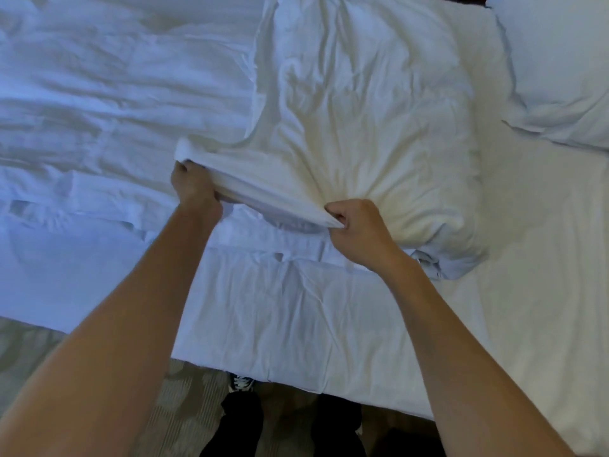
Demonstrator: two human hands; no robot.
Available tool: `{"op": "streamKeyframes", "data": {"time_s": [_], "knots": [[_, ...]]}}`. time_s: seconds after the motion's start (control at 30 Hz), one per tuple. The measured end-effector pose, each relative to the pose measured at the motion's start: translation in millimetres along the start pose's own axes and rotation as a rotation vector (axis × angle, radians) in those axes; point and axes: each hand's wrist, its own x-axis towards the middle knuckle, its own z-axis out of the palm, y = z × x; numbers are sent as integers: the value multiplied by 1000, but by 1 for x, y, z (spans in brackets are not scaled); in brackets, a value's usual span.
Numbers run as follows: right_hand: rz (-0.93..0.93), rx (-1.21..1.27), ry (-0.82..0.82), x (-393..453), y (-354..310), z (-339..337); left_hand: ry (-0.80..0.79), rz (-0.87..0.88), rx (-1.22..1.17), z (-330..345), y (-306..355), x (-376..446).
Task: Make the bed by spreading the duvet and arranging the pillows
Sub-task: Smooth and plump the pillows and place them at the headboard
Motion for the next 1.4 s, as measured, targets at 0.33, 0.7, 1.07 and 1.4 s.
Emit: {"op": "streamKeyframes", "data": {"time_s": [0.33,0.7,1.07,1.4], "knots": [[305,-124,-12,-15,18,36,128,130,880,-36,-39,-7],[1049,9,281,-20,133,-61,-849,733,1695,5,-99,-36],[624,92,800,-34,131,-37,-201,1461,1201,84,0,-54],[567,-69,493,-18,133,-37,-471,972,1761,18,-56,-16]]}}
